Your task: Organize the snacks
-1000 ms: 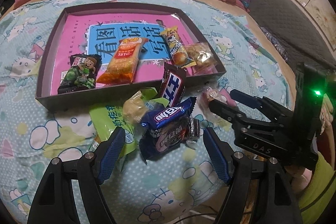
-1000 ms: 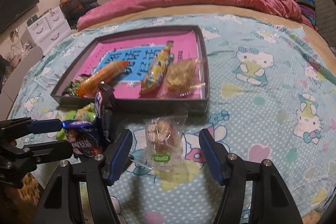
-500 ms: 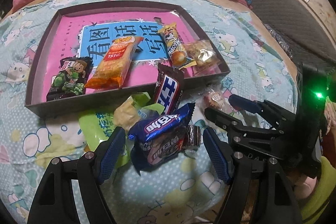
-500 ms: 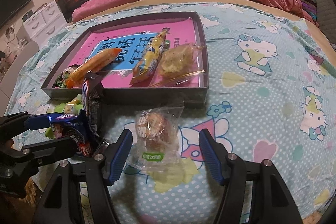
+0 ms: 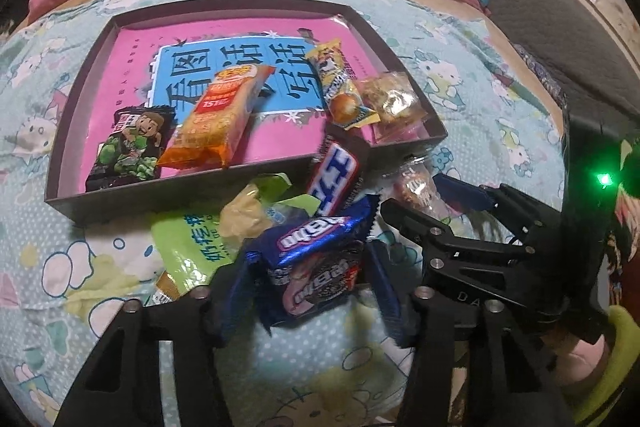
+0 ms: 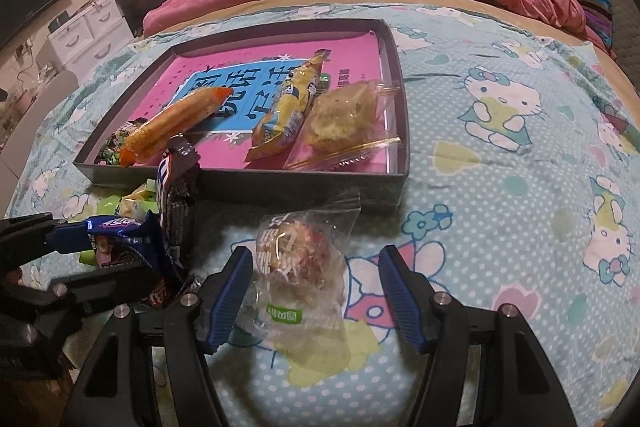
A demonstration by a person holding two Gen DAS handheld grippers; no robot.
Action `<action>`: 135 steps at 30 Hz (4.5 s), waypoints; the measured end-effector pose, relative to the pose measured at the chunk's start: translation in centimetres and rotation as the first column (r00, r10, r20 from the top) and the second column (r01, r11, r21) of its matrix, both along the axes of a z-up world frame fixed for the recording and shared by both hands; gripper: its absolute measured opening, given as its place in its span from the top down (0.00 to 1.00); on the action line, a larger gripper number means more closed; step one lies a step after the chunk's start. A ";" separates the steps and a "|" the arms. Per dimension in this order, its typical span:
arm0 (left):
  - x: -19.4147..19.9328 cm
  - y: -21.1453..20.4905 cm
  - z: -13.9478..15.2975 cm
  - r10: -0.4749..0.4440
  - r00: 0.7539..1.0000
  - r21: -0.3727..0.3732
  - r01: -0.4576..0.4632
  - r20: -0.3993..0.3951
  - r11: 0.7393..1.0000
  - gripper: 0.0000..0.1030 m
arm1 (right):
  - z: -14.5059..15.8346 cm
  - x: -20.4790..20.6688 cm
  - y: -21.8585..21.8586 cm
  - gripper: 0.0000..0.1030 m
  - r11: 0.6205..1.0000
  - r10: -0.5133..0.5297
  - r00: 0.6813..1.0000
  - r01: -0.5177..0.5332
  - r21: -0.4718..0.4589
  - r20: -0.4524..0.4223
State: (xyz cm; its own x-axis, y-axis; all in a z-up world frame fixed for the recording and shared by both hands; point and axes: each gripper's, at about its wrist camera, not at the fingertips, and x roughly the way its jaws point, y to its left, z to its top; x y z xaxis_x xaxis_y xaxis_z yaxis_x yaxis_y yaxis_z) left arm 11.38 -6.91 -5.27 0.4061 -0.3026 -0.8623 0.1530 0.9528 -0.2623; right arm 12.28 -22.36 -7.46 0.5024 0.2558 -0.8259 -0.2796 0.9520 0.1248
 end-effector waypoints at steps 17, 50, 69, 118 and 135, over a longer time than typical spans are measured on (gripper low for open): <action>-0.6 -1.6 0.2 -0.092 0.995 -0.029 0.092 0.033 0.995 0.54 | -0.5 0.4 -0.5 0.58 0.998 0.007 1.000 -0.005 0.063 -0.027; -0.3 0.7 -0.6 -0.065 0.998 -0.235 0.060 -0.015 0.970 0.75 | 0.6 -0.2 -0.6 0.61 0.996 0.008 1.000 -0.009 0.087 0.013; 0.3 -0.9 -2.1 -0.075 0.995 -0.245 0.059 -0.058 0.968 0.77 | 0.3 0.0 -1.2 0.61 0.993 0.000 1.000 0.001 0.120 -0.005; 0.8 10.9 6.0 0.255 0.954 -0.266 -0.208 0.158 0.941 0.78 | 4.4 -1.2 -1.8 0.61 0.987 -0.039 0.986 0.013 0.158 0.161; 3.5 8.4 1.7 0.226 0.967 -0.144 -0.209 0.117 0.967 0.78 | 4.8 -1.0 -2.6 0.61 0.984 -0.070 0.982 0.039 0.172 0.177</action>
State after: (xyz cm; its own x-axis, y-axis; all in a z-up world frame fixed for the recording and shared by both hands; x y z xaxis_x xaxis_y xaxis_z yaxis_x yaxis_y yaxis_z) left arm 14.88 1.45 -3.52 0.5812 -0.3003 -0.7563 -0.0126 0.9260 -0.3773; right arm 11.26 -24.95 -2.65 0.6574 0.3500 -0.6673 -0.2602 0.9366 0.2349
